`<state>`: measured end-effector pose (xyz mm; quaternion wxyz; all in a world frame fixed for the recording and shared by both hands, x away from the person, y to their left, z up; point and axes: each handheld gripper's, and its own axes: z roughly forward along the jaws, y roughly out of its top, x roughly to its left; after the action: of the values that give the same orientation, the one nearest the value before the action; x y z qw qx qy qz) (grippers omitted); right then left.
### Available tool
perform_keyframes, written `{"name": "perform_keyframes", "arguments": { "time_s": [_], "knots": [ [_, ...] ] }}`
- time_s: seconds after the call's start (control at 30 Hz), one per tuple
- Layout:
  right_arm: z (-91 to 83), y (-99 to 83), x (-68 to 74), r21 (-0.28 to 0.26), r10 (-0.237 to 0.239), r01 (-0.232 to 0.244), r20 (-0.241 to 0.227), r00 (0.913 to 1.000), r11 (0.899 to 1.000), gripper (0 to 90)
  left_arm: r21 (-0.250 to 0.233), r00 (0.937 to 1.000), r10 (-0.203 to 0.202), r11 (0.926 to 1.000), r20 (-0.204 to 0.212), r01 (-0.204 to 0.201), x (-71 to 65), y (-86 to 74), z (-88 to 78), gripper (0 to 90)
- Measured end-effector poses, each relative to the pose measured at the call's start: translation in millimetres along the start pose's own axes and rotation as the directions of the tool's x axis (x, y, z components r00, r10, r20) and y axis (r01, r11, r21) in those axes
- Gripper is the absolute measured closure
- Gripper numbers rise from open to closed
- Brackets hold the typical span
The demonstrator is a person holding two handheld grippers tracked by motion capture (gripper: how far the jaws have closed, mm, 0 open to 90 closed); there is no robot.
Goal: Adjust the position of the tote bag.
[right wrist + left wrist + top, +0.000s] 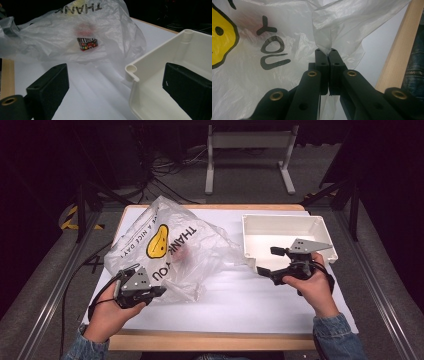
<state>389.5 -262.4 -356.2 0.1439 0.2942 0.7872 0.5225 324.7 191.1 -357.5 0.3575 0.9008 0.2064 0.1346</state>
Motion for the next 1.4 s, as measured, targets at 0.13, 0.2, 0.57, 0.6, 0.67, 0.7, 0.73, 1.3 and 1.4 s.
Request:
{"name": "perform_keyframes", "arguments": {
  "time_s": [0.13, 0.2, 0.57, 0.6, 0.67, 0.7, 0.73, 1.3, 1.4],
  "knots": [
    [18.8, 7.7, 3.8, -0.002, -0.021, 0.021, -0.017, 0.9996, 1.000, 8.6, 0.000, 0.9999, -0.009, 1.0000, -0.007, 0.009, 0.0, -2.4, -2.3, 88.4],
    [28.0, 11.2, 5.6, -0.005, -0.032, 0.031, -0.030, 0.9991, 0.999, 8.9, -0.002, 0.9998, -0.014, 0.9999, -0.014, 0.014, 0.9, -3.8, -3.8, 88.5],
    [74.4, 21.0, 10.1, 0.009, -0.040, 0.041, -0.065, 0.9971, 0.999, 11.9, 0.001, 0.9996, -0.024, 0.9997, -0.018, 0.024, 3.7, -7.1, -6.1, 88.2],
    [78.1, 21.8, 10.4, 0.013, -0.038, 0.039, -0.066, 0.9971, 0.999, 12.0, 0.001, 0.9996, -0.024, 0.9997, -0.016, 0.024, 3.8, -7.1, -5.8, 88.1],
    [85.4, 23.3, 11.2, 0.011, -0.034, 0.035, -0.074, 0.9967, 0.999, 12.5, 0.001, 0.9996, -0.026, 0.9997, -0.015, 0.026, 4.2, -7.4, -5.3, 88.1],
    [89.8, 24.3, 11.6, 0.012, -0.032, 0.033, -0.075, 0.9967, 0.999, 12.7, 0.002, 0.9996, -0.025, 0.9997, -0.014, 0.025, 4.4, -7.5, -5.3, 88.0],
    [92.4, 24.9, 11.6, 0.016, -0.033, 0.034, -0.072, 0.9968, 0.999, 12.8, 0.002, 0.9996, -0.026, 0.9997, -0.013, 0.026, 4.5, -7.6, -5.3, 87.9],
    [135.2, 22.2, 11.6, 0.164, 0.002, -0.002, -0.003, 1.0000, 0.986, 19.6, 0.005, 0.9997, -0.023, 0.9997, -0.011, 0.023, 2.4, -9.8, -8.2, 87.3],
    [138.2, 21.4, 12.2, 0.180, 0.003, -0.001, -0.012, 0.9999, 0.984, 24.6, 0.003, 0.9995, -0.028, 0.9996, -0.015, 0.028, 1.8, -11.4, -9.7, 87.3]
  ]
}}
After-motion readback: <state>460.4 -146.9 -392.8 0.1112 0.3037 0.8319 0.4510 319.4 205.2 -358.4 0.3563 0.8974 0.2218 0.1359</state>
